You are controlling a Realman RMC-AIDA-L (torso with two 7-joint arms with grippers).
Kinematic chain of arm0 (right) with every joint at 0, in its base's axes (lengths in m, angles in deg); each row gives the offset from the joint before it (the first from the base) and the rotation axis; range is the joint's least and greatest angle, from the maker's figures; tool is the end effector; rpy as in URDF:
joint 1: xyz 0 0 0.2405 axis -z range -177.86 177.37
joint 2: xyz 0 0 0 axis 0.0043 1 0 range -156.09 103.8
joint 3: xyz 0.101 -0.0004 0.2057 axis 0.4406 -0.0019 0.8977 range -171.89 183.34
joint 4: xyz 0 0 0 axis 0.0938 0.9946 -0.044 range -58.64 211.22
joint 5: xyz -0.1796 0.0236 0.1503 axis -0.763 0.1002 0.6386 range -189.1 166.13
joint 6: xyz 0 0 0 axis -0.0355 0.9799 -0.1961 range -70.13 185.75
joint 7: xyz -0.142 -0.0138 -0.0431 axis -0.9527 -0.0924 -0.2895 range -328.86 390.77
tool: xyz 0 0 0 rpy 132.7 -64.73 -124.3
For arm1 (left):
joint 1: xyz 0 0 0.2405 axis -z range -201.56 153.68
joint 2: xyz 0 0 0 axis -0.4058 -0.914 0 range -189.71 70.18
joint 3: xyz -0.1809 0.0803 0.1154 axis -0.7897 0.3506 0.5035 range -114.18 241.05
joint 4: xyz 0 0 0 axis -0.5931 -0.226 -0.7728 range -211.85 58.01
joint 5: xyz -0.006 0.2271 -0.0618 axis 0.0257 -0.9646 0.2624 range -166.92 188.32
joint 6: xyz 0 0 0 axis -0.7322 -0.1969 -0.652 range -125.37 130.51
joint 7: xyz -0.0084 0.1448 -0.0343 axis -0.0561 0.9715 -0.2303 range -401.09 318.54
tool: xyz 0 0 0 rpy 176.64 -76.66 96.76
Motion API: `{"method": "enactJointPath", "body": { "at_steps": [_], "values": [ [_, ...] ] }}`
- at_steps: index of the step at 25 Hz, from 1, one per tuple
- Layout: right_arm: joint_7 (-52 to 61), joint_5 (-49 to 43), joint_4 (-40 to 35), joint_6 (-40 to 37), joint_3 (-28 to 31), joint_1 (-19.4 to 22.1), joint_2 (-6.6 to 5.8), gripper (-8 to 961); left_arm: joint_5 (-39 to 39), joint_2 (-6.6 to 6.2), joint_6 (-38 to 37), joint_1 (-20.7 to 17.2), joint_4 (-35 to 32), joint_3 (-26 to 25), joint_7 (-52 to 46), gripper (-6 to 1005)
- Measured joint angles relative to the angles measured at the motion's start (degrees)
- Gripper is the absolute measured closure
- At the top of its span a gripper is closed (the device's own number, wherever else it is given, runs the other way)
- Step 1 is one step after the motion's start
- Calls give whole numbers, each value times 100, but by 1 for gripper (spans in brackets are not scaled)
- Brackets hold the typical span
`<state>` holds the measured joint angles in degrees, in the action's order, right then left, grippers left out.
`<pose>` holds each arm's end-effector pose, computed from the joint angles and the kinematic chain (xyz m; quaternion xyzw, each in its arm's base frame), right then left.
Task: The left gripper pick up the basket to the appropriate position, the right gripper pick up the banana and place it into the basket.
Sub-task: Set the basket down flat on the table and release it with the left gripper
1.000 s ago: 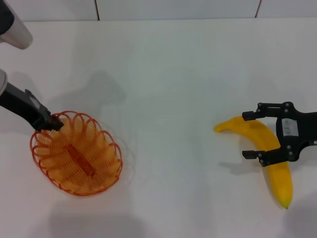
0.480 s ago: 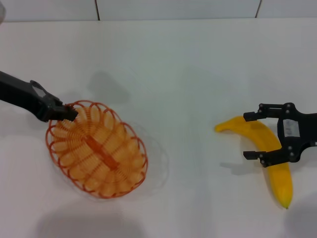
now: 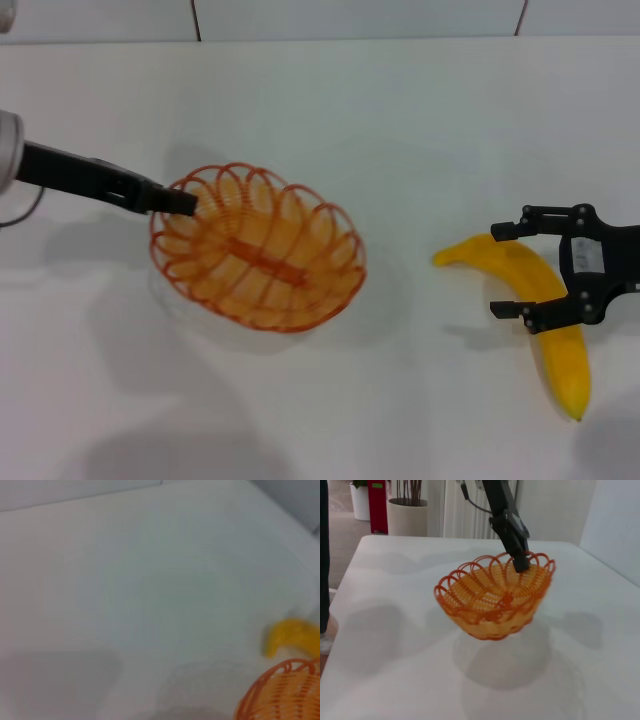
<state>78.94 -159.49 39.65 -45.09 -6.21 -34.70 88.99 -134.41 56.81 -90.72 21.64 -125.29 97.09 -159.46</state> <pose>0.3037 0.3053 0.0479 -0.9837 0.0167 0.1383 0.1141 -0.2176 0.3933 0.0534 -0.9132 -0.3930 -0.0426 0.0991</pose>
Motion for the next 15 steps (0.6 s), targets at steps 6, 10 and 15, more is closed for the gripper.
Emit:
{"method": "enactJointPath", "body": {
  "at_steps": [6, 10, 15],
  "values": [
    [0, 9, 2, 4, -1, 3, 0, 74, 545, 8, 329, -1, 662, 40, -315, 911],
    [0, 9, 5, 8, 4, -13, 0, 74, 579, 19, 434, 47, 1012, 88, -533, 913],
    [-1, 13, 8, 8, 7, -40, 0, 74, 523, 22, 607, 191, 1391, 448, -834, 912]
  ]
}}
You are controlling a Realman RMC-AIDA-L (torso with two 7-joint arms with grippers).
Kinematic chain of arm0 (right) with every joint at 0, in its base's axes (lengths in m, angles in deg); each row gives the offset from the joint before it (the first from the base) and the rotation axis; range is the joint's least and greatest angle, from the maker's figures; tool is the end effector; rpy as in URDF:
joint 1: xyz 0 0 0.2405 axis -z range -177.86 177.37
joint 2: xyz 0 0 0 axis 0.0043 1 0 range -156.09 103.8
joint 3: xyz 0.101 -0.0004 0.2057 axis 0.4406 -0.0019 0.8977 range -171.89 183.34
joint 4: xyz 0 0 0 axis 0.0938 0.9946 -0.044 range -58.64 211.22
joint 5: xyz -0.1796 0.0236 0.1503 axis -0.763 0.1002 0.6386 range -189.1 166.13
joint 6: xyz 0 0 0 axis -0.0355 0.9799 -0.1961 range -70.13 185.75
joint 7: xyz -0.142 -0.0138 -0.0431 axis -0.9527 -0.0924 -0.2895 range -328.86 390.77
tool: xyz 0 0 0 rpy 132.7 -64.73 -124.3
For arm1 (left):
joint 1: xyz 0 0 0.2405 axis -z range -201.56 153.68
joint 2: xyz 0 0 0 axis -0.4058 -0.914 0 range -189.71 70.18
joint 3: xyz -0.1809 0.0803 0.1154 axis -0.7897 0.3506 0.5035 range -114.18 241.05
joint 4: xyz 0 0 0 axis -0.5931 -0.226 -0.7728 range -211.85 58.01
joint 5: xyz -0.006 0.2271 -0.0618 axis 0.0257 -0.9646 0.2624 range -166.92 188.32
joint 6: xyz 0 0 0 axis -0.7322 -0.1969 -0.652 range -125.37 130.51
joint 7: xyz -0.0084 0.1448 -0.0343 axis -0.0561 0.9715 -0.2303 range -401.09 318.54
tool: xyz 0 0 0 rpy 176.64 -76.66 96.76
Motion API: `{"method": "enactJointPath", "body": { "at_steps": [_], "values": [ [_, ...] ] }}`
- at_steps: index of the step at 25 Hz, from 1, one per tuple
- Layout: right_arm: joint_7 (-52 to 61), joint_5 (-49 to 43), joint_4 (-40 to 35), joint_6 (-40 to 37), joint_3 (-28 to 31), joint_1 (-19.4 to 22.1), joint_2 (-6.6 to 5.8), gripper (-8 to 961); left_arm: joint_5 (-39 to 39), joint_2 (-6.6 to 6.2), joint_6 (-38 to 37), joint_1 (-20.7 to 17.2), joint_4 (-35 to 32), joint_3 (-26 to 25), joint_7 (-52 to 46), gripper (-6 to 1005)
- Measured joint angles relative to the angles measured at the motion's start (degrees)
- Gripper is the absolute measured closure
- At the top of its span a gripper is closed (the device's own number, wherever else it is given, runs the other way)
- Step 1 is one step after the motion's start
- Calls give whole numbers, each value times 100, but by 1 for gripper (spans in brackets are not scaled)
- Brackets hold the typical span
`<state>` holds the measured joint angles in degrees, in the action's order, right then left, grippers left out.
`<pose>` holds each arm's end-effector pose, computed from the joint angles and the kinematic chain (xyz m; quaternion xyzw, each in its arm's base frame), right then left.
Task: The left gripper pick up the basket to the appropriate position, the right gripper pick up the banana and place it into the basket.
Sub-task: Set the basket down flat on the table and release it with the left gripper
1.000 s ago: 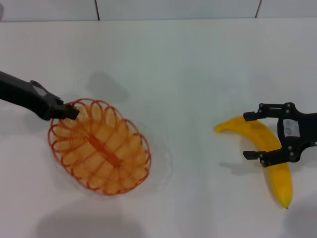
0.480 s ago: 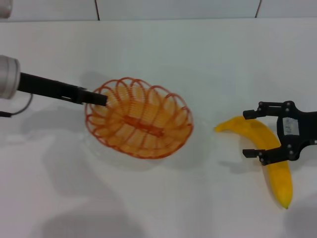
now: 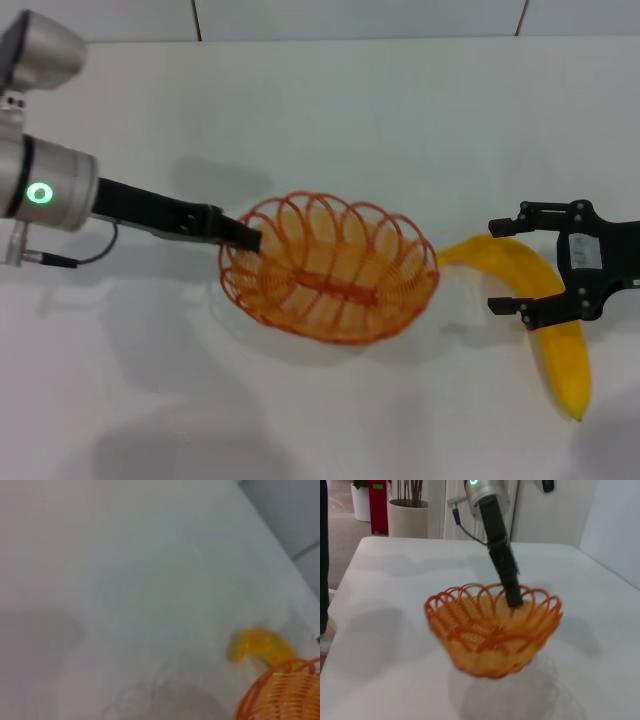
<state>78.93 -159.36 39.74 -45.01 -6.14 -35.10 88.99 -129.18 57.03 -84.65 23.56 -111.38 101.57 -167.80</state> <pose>0.3015 0.3077 0.0478 -0.9834 0.0135 0.1399 0.1149 -0.2146 0.3856 -0.0044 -0.8698 -0.4886 -0.0622 0.0294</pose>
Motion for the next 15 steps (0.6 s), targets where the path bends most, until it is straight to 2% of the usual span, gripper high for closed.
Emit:
{"method": "enactJointPath", "body": {
  "at_steps": [10, 15],
  "values": [
    [0, 4, 0, 0, 0, -31, 0, 75, 61, 15, 774, 270, 523, 969, -634, 913],
    [1, 5, 0, -1, -4, -56, 0, 75, 132, 16, 913, 370, 757, 1099, -735, 911]
  ]
}}
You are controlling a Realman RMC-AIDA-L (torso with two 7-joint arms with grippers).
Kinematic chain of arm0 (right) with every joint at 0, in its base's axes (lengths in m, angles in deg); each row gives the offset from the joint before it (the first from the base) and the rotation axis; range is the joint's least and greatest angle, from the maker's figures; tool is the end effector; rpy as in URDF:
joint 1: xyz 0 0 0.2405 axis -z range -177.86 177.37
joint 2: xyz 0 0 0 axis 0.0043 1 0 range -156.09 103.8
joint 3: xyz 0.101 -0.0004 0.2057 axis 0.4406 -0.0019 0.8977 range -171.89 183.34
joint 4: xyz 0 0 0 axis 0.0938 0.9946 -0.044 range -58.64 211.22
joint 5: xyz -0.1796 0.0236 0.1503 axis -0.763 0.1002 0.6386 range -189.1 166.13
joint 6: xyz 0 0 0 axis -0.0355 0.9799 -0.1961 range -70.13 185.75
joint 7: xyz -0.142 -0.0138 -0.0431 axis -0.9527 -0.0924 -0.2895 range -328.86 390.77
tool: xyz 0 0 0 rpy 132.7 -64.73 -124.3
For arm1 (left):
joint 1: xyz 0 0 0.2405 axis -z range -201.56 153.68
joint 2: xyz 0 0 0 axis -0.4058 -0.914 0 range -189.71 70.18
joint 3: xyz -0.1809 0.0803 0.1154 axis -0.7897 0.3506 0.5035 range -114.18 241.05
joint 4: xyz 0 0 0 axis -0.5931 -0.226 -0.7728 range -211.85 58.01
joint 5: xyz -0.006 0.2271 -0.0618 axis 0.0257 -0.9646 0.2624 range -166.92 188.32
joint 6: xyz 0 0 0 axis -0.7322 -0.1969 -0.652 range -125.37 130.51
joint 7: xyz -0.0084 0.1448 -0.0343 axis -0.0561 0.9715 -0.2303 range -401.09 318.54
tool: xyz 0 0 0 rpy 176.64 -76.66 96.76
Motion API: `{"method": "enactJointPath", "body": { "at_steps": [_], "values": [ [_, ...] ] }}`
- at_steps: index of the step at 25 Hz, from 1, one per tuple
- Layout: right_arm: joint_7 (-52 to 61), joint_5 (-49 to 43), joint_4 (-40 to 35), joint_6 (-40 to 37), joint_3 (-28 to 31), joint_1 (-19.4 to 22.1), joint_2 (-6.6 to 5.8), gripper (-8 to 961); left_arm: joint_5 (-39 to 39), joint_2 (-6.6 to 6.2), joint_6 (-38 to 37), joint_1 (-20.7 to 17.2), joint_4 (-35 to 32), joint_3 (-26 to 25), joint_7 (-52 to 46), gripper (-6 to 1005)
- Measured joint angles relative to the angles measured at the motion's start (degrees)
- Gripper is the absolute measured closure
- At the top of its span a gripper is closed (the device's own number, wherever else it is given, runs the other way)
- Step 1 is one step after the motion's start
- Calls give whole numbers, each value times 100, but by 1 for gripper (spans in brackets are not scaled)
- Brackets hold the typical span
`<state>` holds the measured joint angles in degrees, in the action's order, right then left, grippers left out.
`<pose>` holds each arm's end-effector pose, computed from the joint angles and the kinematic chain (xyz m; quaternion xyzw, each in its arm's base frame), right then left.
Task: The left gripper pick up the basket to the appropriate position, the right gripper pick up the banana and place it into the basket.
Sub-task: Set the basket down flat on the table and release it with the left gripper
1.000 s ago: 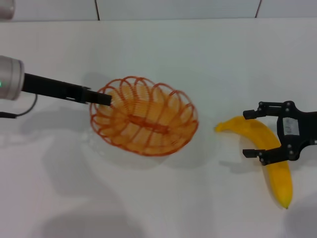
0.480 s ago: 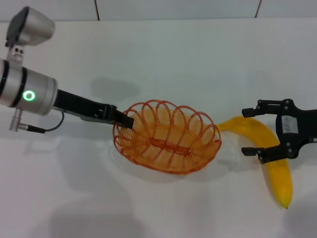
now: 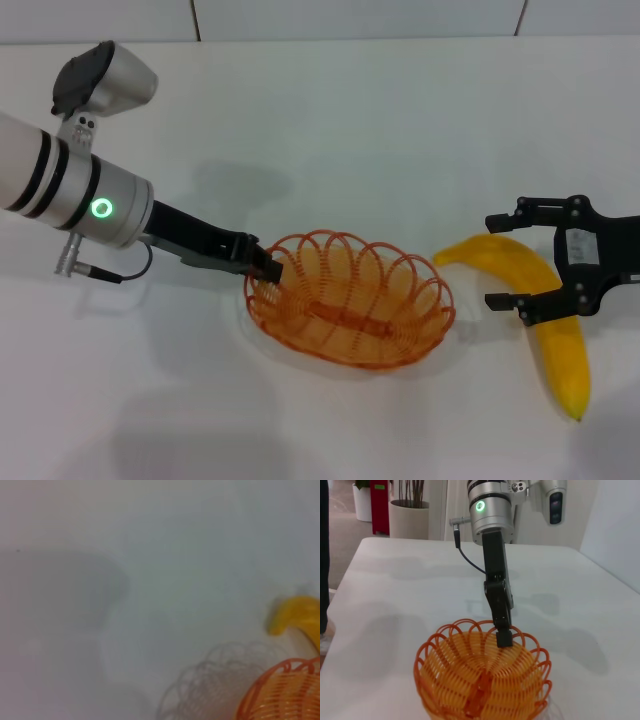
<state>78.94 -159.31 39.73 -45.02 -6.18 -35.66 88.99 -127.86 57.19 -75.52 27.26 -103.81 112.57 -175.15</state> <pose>0.2983 0.3107 0.0478 -0.9834 0.0085 0.1406 0.1142 -0.2090 0.3883 -0.0451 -0.8557 -0.5163 0.0050 0.0354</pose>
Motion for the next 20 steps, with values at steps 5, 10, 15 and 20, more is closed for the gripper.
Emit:
{"method": "enactJointPath", "body": {
  "at_steps": [5, 10, 15, 20],
  "values": [
    [0, 0, 0, 0, -2, 7, 0, 75, 298, 11, 36, -41, 91, -2, -81, 913],
    [0, -1, 0, 0, 4, 40, 0, 75, 390, 4, 45, -50, 151, -14, -174, 892],
    [0, -1, 0, 0, 4, 46, 0, 75, 382, 0, 41, -57, 158, 5, -273, 875],
    [0, -1, 0, -1, 4, 53, 0, 76, 384, 0, 18, -51, 159, 9, -273, 858]
  ]
}}
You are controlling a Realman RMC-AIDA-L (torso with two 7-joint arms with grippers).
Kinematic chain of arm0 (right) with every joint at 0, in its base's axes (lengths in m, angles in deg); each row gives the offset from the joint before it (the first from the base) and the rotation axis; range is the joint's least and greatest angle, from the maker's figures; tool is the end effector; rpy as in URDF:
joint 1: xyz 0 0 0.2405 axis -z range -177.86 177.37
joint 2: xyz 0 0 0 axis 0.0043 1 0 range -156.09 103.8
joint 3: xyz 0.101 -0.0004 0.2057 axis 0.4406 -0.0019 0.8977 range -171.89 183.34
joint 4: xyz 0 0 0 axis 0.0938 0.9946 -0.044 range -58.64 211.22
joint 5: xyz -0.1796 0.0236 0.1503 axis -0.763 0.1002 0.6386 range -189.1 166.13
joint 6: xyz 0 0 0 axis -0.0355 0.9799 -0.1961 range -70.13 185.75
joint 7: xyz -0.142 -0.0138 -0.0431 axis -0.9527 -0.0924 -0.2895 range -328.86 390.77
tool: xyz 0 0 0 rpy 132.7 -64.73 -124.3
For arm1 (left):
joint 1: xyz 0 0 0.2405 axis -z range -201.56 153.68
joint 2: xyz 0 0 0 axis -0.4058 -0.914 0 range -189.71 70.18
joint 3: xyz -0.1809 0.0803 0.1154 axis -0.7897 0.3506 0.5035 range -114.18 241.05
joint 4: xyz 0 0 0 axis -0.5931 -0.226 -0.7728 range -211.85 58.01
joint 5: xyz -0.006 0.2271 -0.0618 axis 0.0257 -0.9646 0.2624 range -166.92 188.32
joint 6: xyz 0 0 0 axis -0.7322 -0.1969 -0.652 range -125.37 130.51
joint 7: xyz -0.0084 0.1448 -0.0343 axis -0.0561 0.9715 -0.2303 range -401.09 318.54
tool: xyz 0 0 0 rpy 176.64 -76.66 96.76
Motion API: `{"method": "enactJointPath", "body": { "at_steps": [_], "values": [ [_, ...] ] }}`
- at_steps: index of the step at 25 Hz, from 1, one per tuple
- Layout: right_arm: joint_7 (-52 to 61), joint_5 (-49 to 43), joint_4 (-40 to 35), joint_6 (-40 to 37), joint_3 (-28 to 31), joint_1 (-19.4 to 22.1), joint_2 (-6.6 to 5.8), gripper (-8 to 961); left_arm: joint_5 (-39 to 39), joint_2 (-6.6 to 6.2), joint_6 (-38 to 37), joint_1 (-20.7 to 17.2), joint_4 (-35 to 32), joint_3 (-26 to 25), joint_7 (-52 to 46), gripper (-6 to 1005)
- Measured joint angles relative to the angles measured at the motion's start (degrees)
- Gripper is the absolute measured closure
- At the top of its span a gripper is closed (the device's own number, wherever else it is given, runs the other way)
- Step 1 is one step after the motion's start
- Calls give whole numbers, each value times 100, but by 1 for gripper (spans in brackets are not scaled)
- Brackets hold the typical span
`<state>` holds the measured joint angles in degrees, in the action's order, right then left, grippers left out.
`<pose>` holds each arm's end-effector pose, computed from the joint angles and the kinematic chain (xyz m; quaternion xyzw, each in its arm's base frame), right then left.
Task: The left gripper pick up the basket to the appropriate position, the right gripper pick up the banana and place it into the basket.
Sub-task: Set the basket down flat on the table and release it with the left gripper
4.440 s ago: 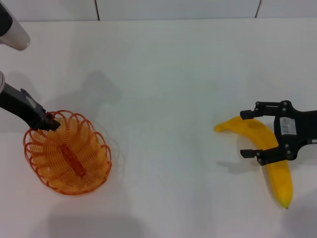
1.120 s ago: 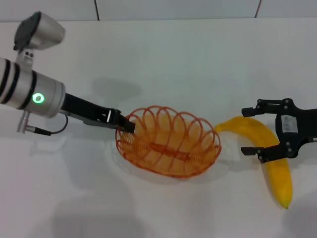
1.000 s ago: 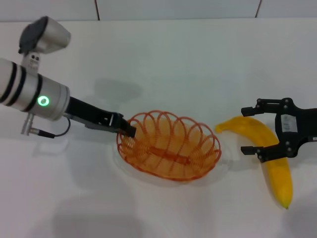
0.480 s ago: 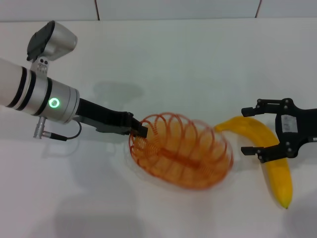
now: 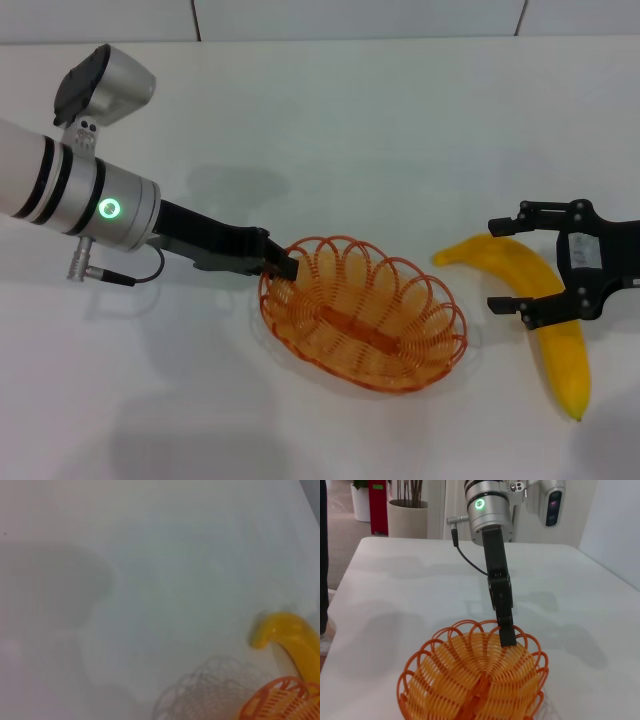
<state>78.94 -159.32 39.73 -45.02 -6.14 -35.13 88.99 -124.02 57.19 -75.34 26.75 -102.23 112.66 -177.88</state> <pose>0.3012 0.3079 0.0479 -0.9833 0.0132 0.1401 0.1151 -0.2069 0.3849 -0.0500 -0.8327 -0.5528 -0.0234 0.0199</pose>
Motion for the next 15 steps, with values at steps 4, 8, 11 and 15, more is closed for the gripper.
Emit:
{"method": "enactJointPath", "body": {
  "at_steps": [4, 8, 11, 15],
  "values": [
    [0, 0, 0, -11, 0, 0, 0, 76, -26, 1, -28, -1, 2, 9, 1, 857],
    [0, 0, 0, -14, 0, 0, 0, 76, -13, 1, -32, -7, 10, 9, 24, 848],
    [0, 0, 0, -9, 0, -1, 0, 76, 6, 1, -32, -7, 10, -11, 32, 840],
    [0, 0, 0, -6, 0, -1, 0, 76, 141, 2, 1, -49, 8, -45, 42, 831]
  ]
}}
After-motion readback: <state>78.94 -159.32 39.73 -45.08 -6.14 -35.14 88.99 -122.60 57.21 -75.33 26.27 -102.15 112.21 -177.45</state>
